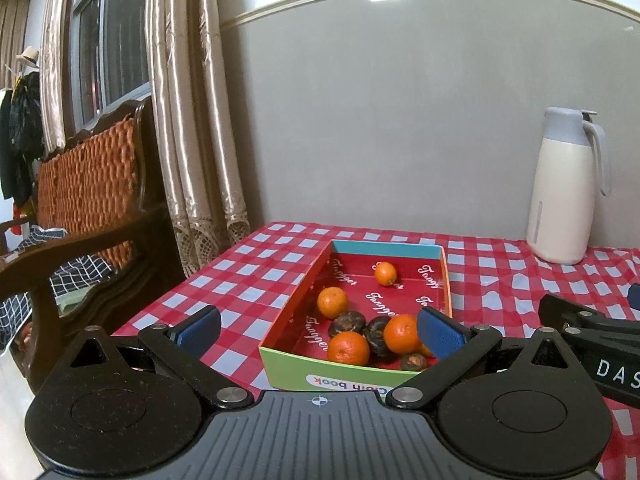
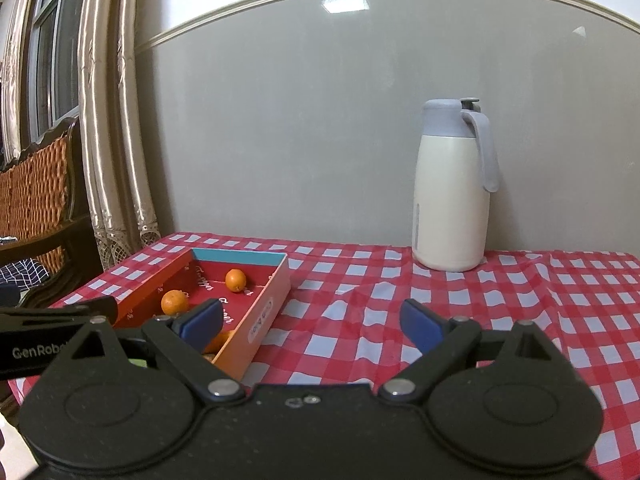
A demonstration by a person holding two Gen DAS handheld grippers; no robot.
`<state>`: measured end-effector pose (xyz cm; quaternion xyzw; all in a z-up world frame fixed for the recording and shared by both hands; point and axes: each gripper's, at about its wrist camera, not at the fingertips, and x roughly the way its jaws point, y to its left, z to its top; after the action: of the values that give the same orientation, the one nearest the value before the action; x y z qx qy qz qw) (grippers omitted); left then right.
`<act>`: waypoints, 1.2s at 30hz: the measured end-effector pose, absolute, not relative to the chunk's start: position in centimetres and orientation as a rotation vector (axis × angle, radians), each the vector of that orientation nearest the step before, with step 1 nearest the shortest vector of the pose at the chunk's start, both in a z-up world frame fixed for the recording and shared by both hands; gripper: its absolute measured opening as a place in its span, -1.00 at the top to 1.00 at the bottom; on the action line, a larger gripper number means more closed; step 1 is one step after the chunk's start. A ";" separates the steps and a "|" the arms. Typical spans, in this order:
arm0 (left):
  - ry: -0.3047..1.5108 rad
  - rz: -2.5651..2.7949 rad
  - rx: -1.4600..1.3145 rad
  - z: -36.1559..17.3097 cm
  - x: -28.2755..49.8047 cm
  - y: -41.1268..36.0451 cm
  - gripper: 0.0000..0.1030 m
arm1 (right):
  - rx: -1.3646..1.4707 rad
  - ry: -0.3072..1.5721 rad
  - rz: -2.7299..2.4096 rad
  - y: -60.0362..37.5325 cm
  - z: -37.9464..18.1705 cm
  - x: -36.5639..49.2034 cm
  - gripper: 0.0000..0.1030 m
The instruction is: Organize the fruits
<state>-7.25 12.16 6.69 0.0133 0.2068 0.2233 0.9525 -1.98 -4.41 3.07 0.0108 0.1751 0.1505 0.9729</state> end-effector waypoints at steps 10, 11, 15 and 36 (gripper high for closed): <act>0.419 0.457 0.022 6.7 -7.3 12.4 -1.00 | 0.019 0.356 0.308 -4.2 3.0 -1.9 -0.84; 0.420 0.457 0.023 6.7 -7.2 12.4 -1.00 | 0.019 0.357 0.308 -4.2 3.0 -1.9 -0.84; 0.419 0.457 0.023 6.7 -7.3 12.4 -1.00 | 0.020 0.357 0.308 -4.2 3.0 -1.8 -0.84; 0.417 0.465 0.021 6.6 -7.2 12.8 -1.00 | 0.018 0.358 0.310 -4.0 2.8 -1.9 -0.84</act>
<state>-7.20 12.76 6.62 0.0102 0.2053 0.2287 0.9516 -1.86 -3.97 2.84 0.0091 0.1776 0.1535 0.9720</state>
